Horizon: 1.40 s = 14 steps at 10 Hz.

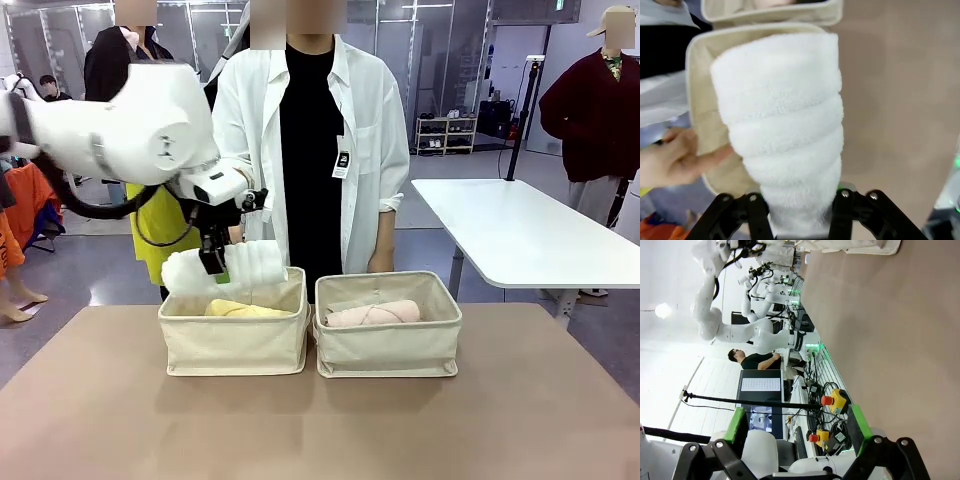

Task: Divide the towels into two baskets.
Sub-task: Pick up one hotel-folded towel from the bottom of the table and place it in the Fabric basket indicated by the person.

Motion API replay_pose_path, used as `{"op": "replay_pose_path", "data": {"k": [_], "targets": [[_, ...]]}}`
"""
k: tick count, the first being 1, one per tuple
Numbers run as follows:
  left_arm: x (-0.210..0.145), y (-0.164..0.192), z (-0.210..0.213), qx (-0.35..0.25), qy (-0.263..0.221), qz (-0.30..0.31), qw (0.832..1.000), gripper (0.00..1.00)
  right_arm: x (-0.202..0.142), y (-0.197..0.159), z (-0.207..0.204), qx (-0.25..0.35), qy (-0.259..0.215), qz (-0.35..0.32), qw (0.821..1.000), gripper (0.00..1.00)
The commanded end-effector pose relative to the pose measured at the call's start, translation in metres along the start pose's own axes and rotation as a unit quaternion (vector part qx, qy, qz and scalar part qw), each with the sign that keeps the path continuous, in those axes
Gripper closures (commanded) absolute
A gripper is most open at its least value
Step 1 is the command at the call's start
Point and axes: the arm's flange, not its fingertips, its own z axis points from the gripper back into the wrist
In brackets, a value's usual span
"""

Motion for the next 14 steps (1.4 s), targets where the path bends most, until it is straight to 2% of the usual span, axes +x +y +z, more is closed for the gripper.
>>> {"op": "replay_pose_path", "data": {"k": [1, 3, 6, 7, 8, 9, 10, 11, 13, 14], "targets": [[0.012, 0.044, -0.014, -0.036, 0.003, -0.024, 0.999, 0.59, -0.003, 0.002, -0.004, -0.006, -0.006, 0.001, 1.0, 0.0], [0.018, 0.058, -0.046, -0.018, 0.024, -0.042, 0.999, 0.59, -0.003, 0.002, -0.004, -0.006, -0.006, 0.001, 1.0, 0.0], [0.019, 0.061, -0.08, -0.033, 0.048, -0.06, 0.996, 0.59, -0.003, 0.002, -0.004, -0.006, -0.006, 0.001, 1.0, 0.0], [0.018, 0.063, -0.086, -0.031, 0.055, -0.055, 0.997, 0.25, -0.003, 0.002, -0.004, -0.006, -0.006, 0.001, 1.0, 0.0], [0.018, 0.063, -0.087, -0.033, 0.049, -0.055, 0.997, 0.22, -0.003, 0.002, -0.004, -0.006, -0.006, 0.001, 1.0, 0.0], [0.018, 0.062, -0.087, -0.034, 0.047, -0.054, 0.997, 0.0, -0.003, 0.002, -0.004, -0.006, -0.006, 0.001, 1.0, 0.0], [0.017, 0.061, -0.088, -0.036, 0.046, -0.05, 0.997, 0.19, -0.003, 0.002, -0.004, -0.006, -0.006, 0.001, 1.0, 0.0], [0.017, 0.061, -0.087, -0.036, 0.048, -0.038, 0.997, 0.0, -0.003, 0.002, -0.004, -0.006, -0.006, 0.001, 1.0, 0.0], [0.012, 0.059, -0.081, -0.029, 0.042, -0.018, 0.999, 0.0, -0.003, 0.002, -0.004, -0.006, -0.006, 0.001, 1.0, 0.0], [0.018, 0.06, -0.091, -0.03, 0.042, -0.041, 0.998, 0.0, -0.003, 0.002, -0.004, -0.006, -0.006, 0.001, 1.0, 0.0]]}}
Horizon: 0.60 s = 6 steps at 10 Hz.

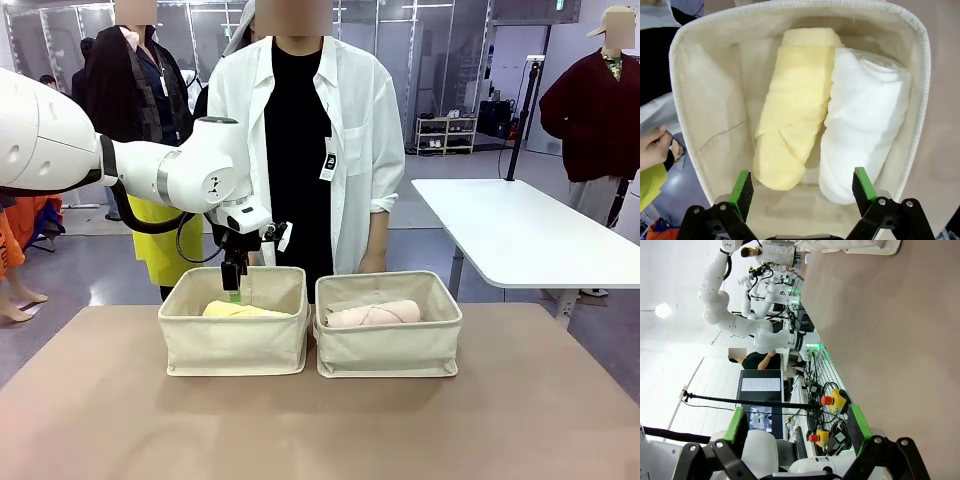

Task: Divide the towels into two baskets.
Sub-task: Pick up one hotel-folded towel from the bottom of the table and place it in the Fabric basket indicated by the person.

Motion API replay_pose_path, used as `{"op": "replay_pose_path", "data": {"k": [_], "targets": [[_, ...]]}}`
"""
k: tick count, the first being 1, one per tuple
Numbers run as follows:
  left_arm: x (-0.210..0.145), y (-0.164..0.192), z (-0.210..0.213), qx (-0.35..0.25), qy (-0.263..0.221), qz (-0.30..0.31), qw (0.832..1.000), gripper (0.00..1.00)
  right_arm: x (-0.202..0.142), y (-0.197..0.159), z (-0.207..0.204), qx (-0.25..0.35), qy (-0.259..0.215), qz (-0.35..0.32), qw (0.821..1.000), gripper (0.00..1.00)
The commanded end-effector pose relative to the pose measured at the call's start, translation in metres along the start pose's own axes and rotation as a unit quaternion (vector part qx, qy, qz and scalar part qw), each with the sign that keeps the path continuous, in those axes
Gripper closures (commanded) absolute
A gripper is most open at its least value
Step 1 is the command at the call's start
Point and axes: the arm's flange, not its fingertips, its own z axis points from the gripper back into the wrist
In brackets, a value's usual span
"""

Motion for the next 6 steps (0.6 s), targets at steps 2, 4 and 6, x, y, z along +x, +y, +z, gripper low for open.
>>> {"op": "replay_pose_path", "data": {"k": [2, 4, 6], "targets": [[0.0016, -0.0007, -0.0028, -0.002, 0.001, -0.008, 1.0, 0.0, -0.0026, 0.0025, -0.0039, -0.006, -0.006, 0.001, 1.0, 0.0], [0.0016, -0.0007, -0.0028, -0.002, 0.001, -0.008, 1.0, 0.0, -0.0026, 0.0025, -0.0039, -0.006, -0.006, 0.001, 1.0, 0.0], [0.0016, -0.0007, -0.0028, -0.002, 0.001, -0.008, 1.0, 0.0, -0.0026, 0.0025, -0.0039, -0.006, -0.006, 0.001, 1.0, 0.0]]}}
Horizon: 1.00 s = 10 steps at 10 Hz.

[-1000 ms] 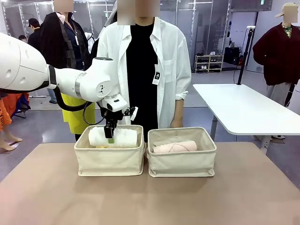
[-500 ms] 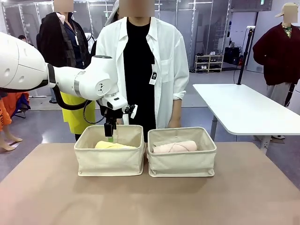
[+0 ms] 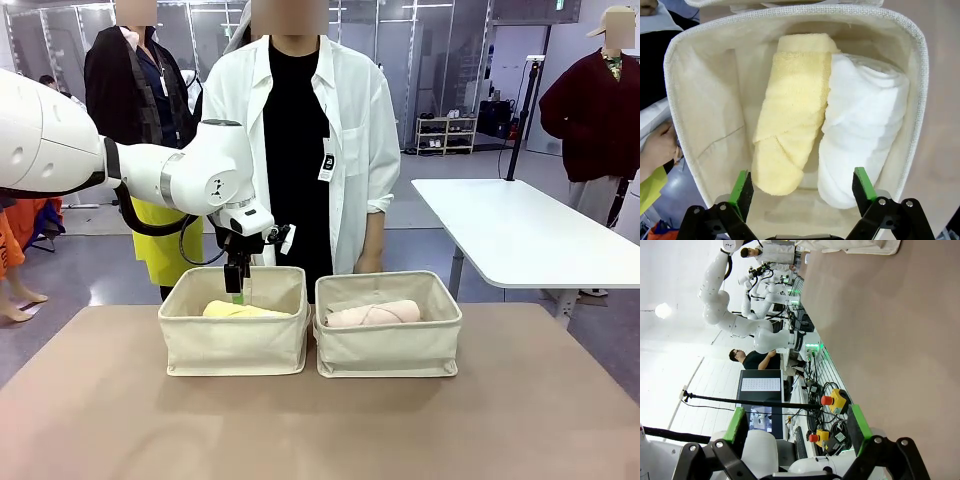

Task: Divide the towels into two baskets.
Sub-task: Pick up one hotel-folded towel from the bottom of the table and place it in the Fabric basket indicated by the person.

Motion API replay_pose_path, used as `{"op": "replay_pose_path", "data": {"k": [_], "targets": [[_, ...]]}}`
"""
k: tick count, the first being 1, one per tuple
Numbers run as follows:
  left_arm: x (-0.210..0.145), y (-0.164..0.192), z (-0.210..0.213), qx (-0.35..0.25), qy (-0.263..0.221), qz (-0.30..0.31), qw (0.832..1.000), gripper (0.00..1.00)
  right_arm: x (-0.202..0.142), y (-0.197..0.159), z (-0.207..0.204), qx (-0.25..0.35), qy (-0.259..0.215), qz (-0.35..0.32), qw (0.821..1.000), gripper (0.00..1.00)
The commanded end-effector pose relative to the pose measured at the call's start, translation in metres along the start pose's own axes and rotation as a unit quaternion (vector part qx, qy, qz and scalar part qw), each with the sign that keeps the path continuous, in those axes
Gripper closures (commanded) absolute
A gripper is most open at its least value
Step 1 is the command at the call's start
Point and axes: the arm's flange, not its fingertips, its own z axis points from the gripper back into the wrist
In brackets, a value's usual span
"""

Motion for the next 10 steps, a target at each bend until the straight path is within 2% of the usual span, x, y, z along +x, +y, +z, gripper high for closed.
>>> {"op": "replay_pose_path", "data": {"k": [1, 2, 4, 5, 6, 7, 10], "targets": [[-0.004, 0.001, 0.001, 0.001, 0.002, -0.004, 1.0, 0.0, -0.003, 0.002, -0.004, -0.006, -0.006, 0.001, 1.0, 0.0], [0.0, 0.0, 0.0, 0.0, 0.0, 0.0, 1.0, 0.0, -0.003, 0.002, -0.004, -0.006, -0.006, 0.001, 1.0, 0.0], [-0.078, -0.023, 0.051, -0.033, -0.077, 0.103, 0.991, 0.0, -0.003, 0.002, -0.004, -0.006, -0.006, 0.001, 1.0, 0.0], [-0.119, -0.047, 0.071, -0.071, -0.131, 0.146, 0.978, 0.0, -0.003, 0.002, -0.004, -0.006, -0.006, 0.001, 1.0, 0.0], [-0.162, -0.072, 0.078, -0.119, -0.184, 0.186, 0.958, 0.0, -0.003, 0.002, -0.004, -0.006, -0.006, 0.001, 1.0, 0.0], [-0.198, -0.088, 0.074, -0.152, -0.207, 0.236, 0.937, 0.0, -0.003, 0.002, -0.004, -0.006, -0.006, 0.001, 1.0, 0.0], [-0.296, -0.135, 0.047, -0.261, -0.332, 0.351, 0.836, 0.0, -0.003, 0.002, -0.004, -0.006, -0.006, 0.001, 1.0, 0.0]]}}
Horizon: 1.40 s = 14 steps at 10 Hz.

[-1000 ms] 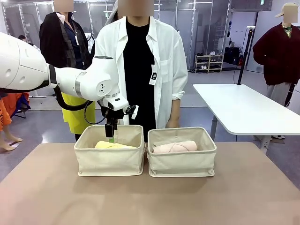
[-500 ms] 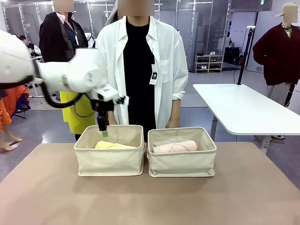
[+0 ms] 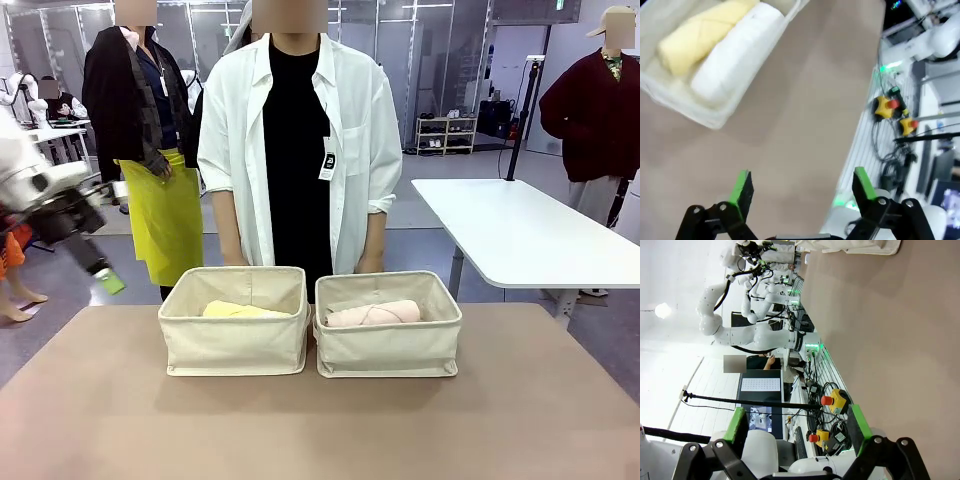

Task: Divide the towels into two baskets.
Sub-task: Pick up one hotel-folded towel from the bottom of the table and place it in the Fabric basket indicated by the person.

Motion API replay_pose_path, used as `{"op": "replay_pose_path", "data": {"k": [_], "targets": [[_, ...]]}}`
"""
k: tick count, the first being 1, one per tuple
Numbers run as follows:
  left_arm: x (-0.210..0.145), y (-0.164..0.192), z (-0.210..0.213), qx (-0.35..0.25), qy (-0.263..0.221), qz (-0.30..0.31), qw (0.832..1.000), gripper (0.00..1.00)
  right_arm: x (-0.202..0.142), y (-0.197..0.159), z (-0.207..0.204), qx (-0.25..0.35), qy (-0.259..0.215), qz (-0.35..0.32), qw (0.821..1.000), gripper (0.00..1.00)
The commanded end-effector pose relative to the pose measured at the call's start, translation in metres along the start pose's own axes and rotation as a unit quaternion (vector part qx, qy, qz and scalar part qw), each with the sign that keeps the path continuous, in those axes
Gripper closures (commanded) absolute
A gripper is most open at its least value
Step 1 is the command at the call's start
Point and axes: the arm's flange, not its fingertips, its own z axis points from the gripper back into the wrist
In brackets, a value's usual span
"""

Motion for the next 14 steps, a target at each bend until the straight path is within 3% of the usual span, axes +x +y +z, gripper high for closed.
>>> {"op": "replay_pose_path", "data": {"k": [1, 4, 6, 7, 8, 9, 14], "targets": [[-0.058, 0.024, 0.011, -0.057, -0.112, 0.094, 0.988, 0.0, -0.002, 0.002, -0.005, -0.005, -0.005, 0.001, 1.0, 0.0], [-0.179, 0.053, 0.007, -0.114, -0.242, 0.23, 0.936, 0.0, -0.002, 0.002, -0.005, -0.005, -0.005, 0.001, 1.0, 0.0], [-0.233, 0.069, -0.007, -0.151, -0.302, 0.269, 0.902, 0.0, -0.002, 0.002, -0.005, -0.005, -0.005, 0.001, 1.0, 0.0], [-0.23, 0.069, -0.006, -0.158, -0.303, 0.269, 0.9, 0.0, -0.002, 0.002, -0.005, -0.005, -0.005, 0.001, 1.0, 0.0], [-0.232, 0.068, -0.005, -0.167, -0.268, 0.271, 0.909, 0.0, -0.002, 0.002, -0.005, -0.005, -0.005, 0.001, 1.0, 0.0], [-0.248, 0.069, -0.01, -0.142, -0.278, 0.289, 0.905, 0.0, -0.002, 0.002, -0.005, -0.005, -0.005, 0.001, 1.0, 0.0], [-0.248, 0.069, -0.01, -0.142, -0.278, 0.289, 0.905, 0.0, -0.002, 0.002, -0.005, -0.005, -0.005, 0.001, 1.0, 0.0]]}}
